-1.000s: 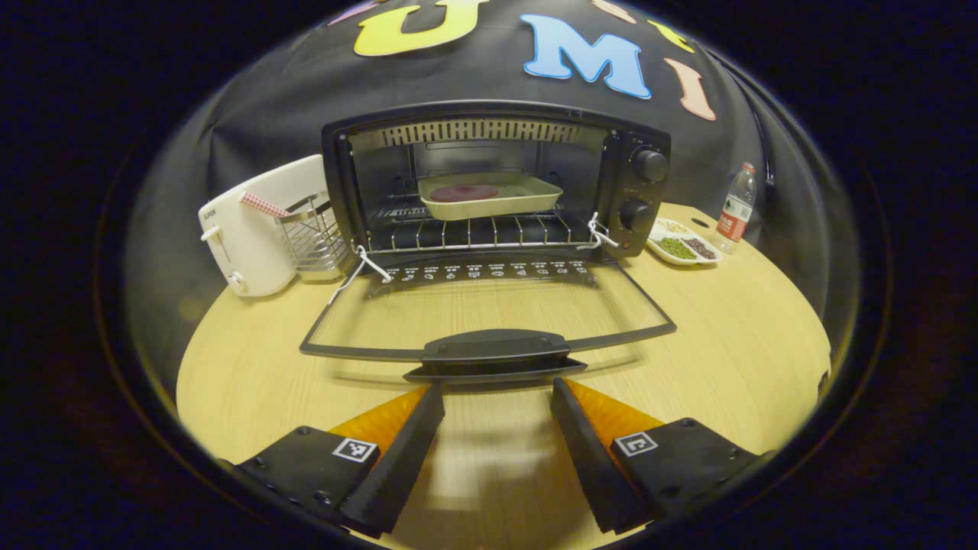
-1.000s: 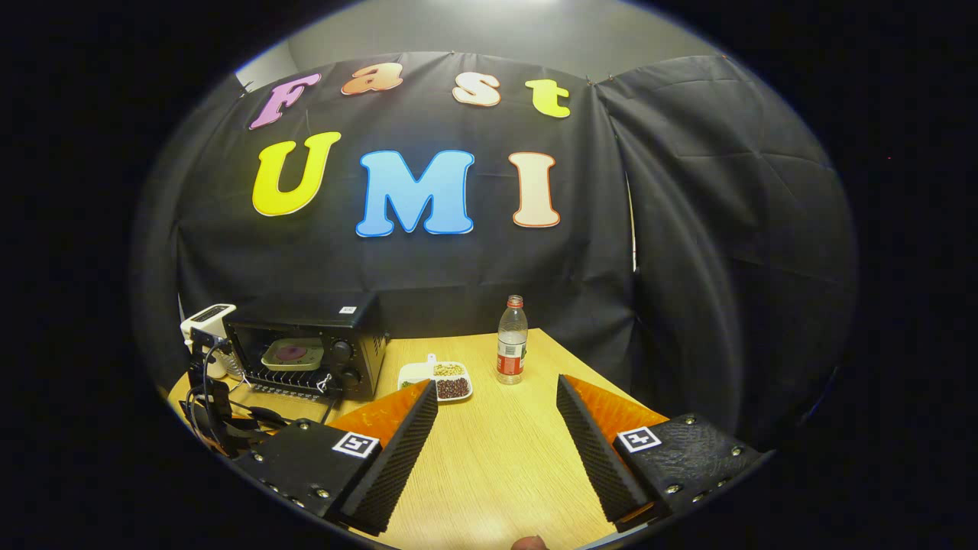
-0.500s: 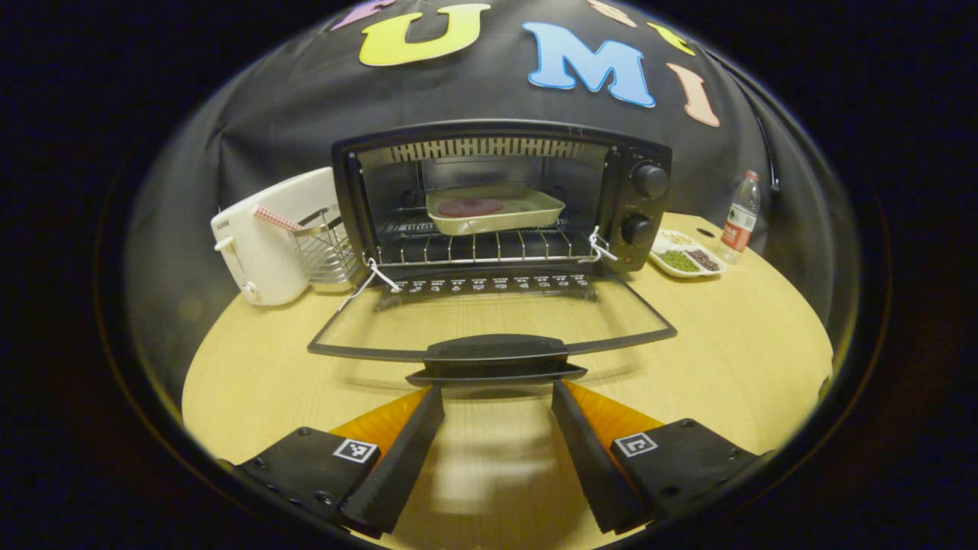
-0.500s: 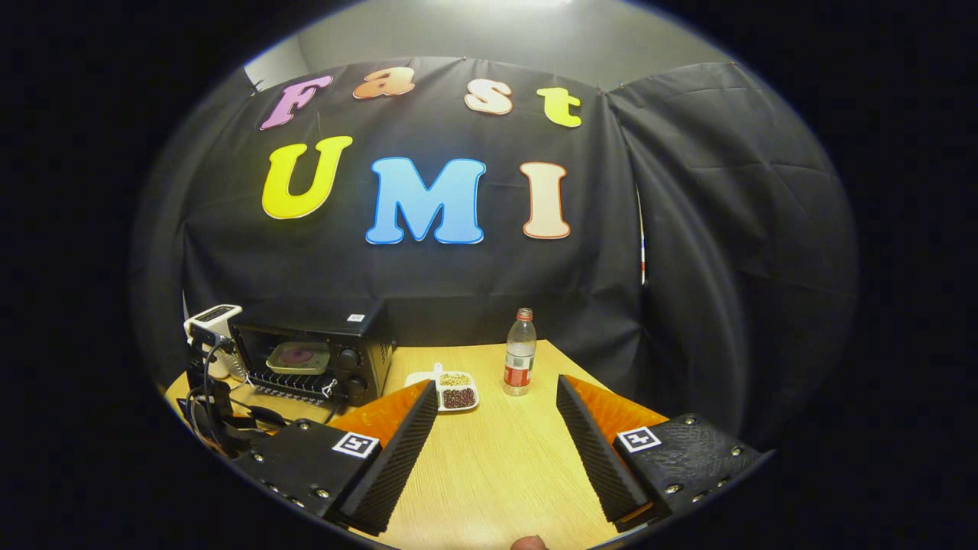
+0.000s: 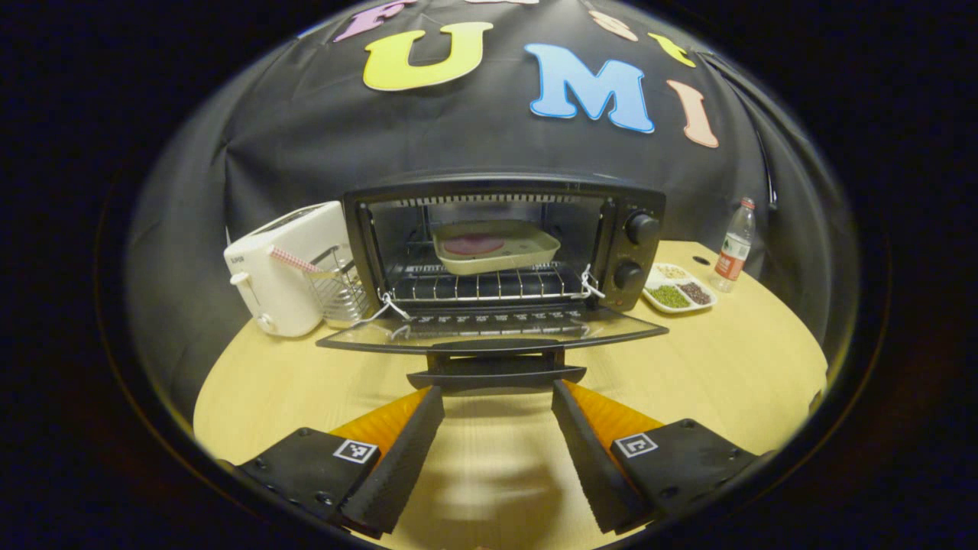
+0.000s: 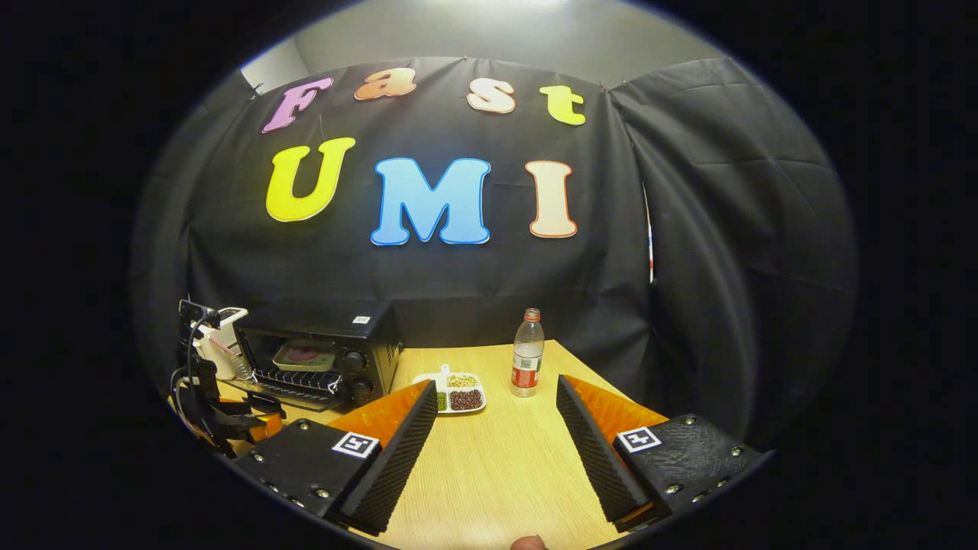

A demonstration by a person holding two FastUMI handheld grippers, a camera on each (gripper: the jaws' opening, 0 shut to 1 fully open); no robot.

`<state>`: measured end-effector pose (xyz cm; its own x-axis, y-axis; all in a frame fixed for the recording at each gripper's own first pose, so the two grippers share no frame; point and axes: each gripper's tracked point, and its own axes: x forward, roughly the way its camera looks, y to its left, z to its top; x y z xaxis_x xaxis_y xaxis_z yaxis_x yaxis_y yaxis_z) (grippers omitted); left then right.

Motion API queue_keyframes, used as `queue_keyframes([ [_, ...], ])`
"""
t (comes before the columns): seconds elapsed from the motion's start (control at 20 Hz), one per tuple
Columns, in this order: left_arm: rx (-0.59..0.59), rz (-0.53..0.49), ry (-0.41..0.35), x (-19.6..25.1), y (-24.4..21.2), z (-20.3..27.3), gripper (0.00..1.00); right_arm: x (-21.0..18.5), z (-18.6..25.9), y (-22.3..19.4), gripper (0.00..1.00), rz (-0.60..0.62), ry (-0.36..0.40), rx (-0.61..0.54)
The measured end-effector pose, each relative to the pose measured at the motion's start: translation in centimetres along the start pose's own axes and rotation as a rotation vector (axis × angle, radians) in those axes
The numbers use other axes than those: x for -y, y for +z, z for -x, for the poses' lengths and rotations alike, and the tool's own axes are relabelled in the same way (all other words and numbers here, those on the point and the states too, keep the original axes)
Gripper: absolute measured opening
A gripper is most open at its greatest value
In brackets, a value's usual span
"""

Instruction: Open the electric oven with the left hand, put the food in, and close the electric oven.

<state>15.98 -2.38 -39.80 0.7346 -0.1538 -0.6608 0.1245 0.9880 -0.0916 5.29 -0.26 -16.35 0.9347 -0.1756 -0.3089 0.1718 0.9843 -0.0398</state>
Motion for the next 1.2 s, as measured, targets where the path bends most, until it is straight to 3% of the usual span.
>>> queue_keyframes([
  [0.45,0.062,0.005,-0.01,-0.1,3.9,0.1,0.97,-0.6,-1.1,-0.4,0.98,-0.008,0.006,-0.023],
  [0.5,0.076,-0.002,-0.013,-0.2,4.7,0.0,1.0,-0.7,-1.2,-0.4,0.98,-0.013,0.005,-0.026],
  [0.85,0.263,-0.025,-0.041,-0.3,13.2,0.0,0.97,-1.7,-1.1,0.4,0.98,0.0,0.002,-0.007],
  [1.2,0.507,-0.008,-0.003,2.8,20.2,11.2,1.0,-1.0,0.9,2.7,0.98,0.014,0.129,0.046],
])
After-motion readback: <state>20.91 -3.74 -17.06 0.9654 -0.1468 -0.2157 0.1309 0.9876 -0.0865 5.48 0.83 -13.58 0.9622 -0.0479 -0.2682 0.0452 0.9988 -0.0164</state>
